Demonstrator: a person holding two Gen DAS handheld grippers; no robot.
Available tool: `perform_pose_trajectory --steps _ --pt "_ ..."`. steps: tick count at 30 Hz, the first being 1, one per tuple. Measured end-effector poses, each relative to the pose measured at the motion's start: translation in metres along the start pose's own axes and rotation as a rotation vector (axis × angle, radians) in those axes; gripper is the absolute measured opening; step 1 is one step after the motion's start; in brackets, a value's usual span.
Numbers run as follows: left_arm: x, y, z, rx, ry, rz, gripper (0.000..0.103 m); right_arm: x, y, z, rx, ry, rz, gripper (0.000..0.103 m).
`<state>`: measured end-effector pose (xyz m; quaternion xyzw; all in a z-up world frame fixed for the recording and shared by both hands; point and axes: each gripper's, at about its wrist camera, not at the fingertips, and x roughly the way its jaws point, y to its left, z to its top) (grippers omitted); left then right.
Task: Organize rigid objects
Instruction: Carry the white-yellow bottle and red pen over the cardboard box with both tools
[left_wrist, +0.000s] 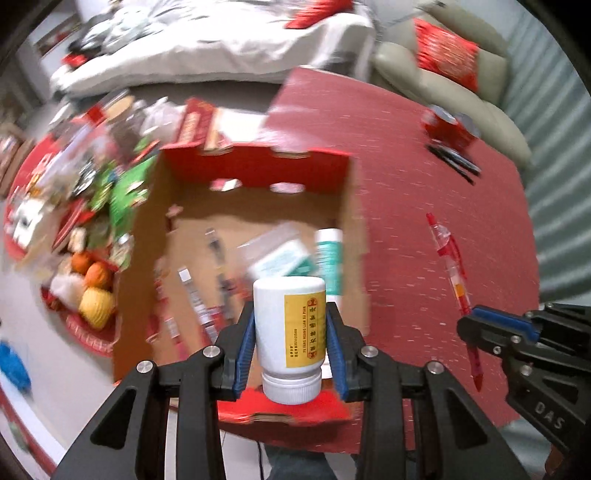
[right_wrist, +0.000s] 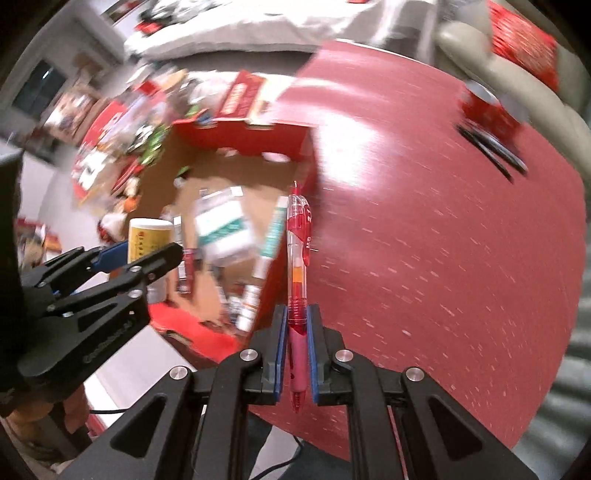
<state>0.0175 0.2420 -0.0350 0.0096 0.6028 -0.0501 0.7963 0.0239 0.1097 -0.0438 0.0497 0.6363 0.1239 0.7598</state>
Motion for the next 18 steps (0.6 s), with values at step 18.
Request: perform_pose_trajectory --steps 18 --pt "0.021 0.084 -0.008 -0.139 0.04 0.091 0.038 0.053 0.1 0.031 -0.196 0.098 0.016 0.011"
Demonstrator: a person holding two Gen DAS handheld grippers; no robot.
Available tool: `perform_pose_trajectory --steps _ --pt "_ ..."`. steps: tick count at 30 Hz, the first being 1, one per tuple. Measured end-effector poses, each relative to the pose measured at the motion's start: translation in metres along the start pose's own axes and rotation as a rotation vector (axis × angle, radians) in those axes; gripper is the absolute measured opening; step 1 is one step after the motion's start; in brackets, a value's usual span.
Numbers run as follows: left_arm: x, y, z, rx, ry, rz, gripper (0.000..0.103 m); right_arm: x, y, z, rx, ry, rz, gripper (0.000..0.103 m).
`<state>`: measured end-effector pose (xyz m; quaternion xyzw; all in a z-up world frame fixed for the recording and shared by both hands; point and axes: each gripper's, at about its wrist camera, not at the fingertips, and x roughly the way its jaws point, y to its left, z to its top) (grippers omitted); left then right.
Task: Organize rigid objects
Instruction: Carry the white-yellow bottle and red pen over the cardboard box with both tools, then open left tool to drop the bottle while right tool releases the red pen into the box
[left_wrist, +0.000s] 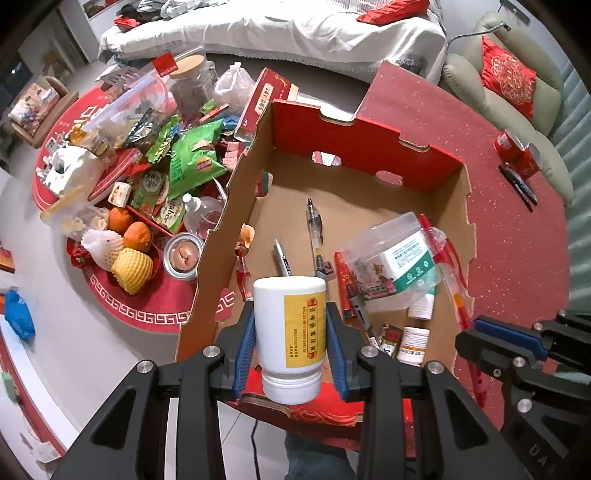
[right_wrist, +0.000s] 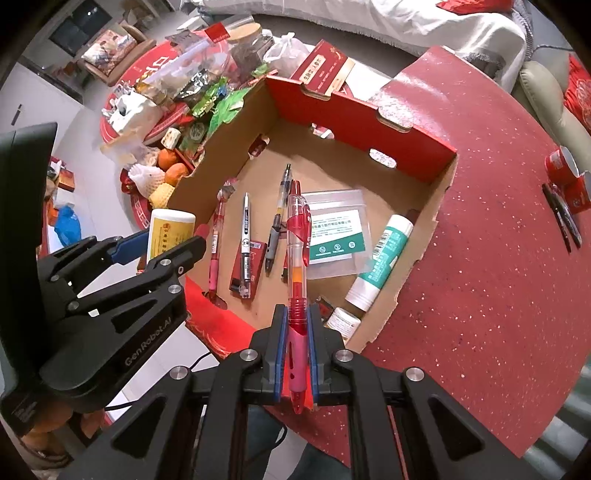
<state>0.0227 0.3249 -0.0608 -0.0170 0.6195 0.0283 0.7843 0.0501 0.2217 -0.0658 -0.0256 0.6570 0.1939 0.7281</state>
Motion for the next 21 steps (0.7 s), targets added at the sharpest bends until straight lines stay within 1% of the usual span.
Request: perform_pose_trajectory --steps 11,15,16,17,18,19,20,21 --pt "0.017 -0.005 0.006 0.037 0.032 0.004 0.038 0.014 0.003 0.003 -0.008 0.038 -0.009 0.011" --pt "0.025 -0.007 0.005 0.046 0.053 -0.008 0.038 0.023 0.005 0.002 -0.022 0.065 -0.013 0.011" --pt "0.026 -0.008 0.005 0.047 0.055 -0.011 0.041 0.026 0.005 0.001 -0.024 0.075 -0.014 0.011" --pt "0.027 -0.008 0.004 0.05 0.055 -0.018 0.054 0.029 0.005 0.001 -0.025 0.086 -0.011 0.011" --pt "0.027 -0.009 0.003 0.051 0.046 -0.018 0.063 0.031 0.004 0.0 -0.024 0.094 -0.011 0.011" --pt "0.025 -0.009 0.003 0.053 0.032 -0.007 0.078 0.033 0.003 -0.001 -0.022 0.098 -0.015 0.014" --pt "0.022 -0.009 0.002 0.056 0.002 0.007 0.081 0.034 0.002 -0.001 -0.019 0.102 -0.019 0.036" --pt "0.02 -0.009 0.002 0.055 -0.012 0.006 0.081 0.034 0.001 -0.002 -0.019 0.108 -0.029 0.052"
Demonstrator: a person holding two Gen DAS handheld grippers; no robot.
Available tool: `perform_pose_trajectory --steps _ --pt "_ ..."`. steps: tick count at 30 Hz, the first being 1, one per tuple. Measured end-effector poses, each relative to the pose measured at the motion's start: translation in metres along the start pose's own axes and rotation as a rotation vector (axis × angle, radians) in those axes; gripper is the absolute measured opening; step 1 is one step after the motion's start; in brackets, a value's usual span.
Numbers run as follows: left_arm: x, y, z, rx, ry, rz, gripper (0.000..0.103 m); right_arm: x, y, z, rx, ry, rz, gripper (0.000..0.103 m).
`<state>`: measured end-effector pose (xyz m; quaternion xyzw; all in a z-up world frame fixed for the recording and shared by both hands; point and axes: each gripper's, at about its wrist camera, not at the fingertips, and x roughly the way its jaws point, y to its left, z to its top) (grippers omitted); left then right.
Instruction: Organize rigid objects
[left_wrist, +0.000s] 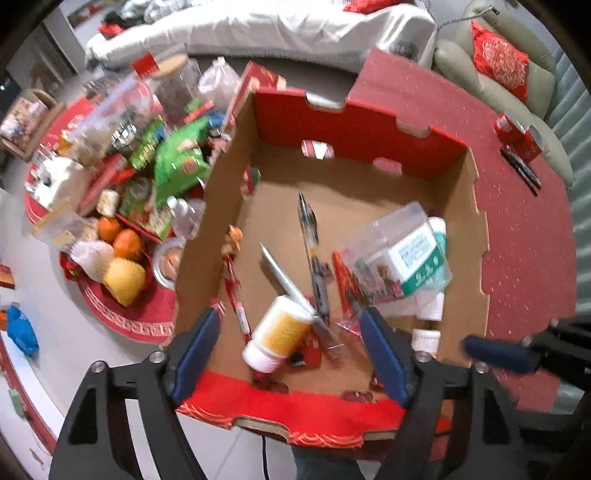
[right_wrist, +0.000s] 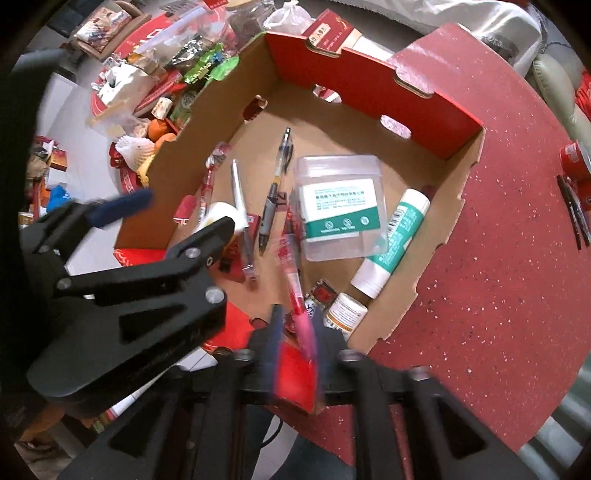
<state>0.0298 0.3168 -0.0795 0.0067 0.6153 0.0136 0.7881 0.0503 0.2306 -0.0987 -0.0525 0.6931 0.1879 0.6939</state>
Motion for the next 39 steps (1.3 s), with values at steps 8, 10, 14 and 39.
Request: perform_pose_trajectory --steps 8,10,14,39 --pt "-0.005 0.006 0.004 -0.005 0.0 -0.02 0.103 -0.014 -0.015 -0.005 0.051 -0.028 -0.048 0.087" --pt "-0.006 0.004 0.005 0.013 0.025 -0.048 0.103 -0.018 -0.016 -0.007 0.054 -0.031 -0.062 0.103" --pt "-0.01 0.004 0.007 0.01 0.016 -0.028 0.103 -0.023 -0.019 -0.01 0.059 -0.04 -0.042 0.103" --pt "-0.016 0.015 0.009 -0.004 0.067 -0.003 0.103 -0.036 -0.018 -0.004 0.024 -0.034 -0.078 0.103"
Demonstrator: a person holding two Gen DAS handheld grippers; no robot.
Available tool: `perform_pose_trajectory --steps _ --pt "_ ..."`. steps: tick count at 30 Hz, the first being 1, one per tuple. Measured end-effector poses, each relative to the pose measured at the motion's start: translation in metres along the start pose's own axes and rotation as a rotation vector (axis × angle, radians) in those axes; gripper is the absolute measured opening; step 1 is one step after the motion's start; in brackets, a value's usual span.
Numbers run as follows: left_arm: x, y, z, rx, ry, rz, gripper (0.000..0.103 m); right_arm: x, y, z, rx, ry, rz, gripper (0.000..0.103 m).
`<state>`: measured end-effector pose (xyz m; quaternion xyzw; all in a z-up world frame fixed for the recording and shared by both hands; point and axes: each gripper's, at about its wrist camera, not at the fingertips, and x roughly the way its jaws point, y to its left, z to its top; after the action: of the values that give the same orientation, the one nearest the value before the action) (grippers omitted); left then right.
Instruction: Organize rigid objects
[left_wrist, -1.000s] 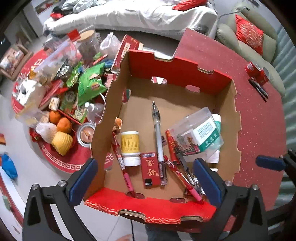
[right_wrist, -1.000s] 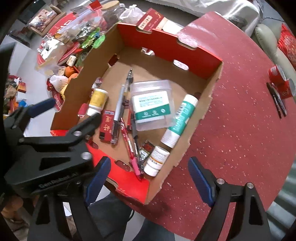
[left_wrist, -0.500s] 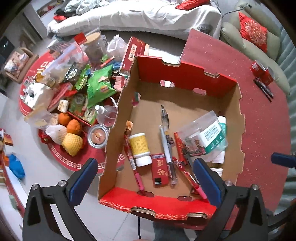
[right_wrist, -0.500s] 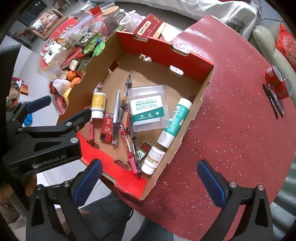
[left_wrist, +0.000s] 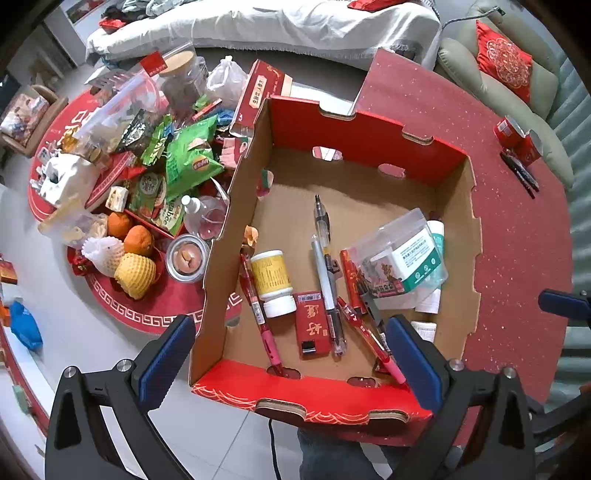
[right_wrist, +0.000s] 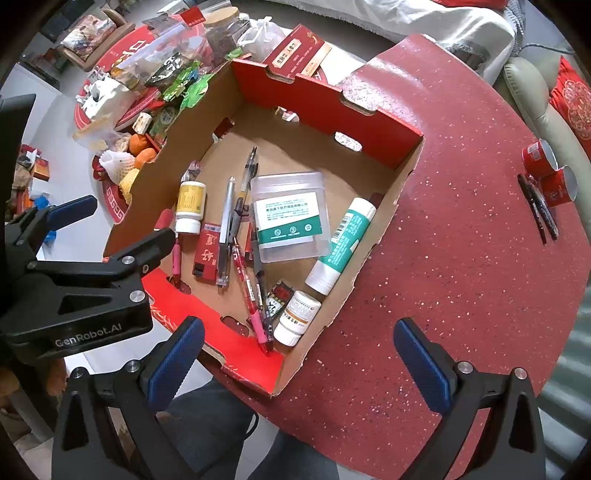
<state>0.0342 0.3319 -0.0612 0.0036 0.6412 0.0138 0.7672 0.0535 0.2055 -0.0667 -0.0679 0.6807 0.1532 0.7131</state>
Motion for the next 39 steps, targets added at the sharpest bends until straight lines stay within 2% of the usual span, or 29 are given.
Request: perform_pose_trajectory --steps 7,39 --pt "0.004 0.004 -0.004 -0.005 0.02 -0.002 0.103 0.003 0.005 0.0 -0.002 0.014 0.009 0.103" --pt "0.005 0.01 0.003 0.04 0.019 -0.017 0.103 0.001 0.016 0.002 0.031 0.006 -0.002 0.103"
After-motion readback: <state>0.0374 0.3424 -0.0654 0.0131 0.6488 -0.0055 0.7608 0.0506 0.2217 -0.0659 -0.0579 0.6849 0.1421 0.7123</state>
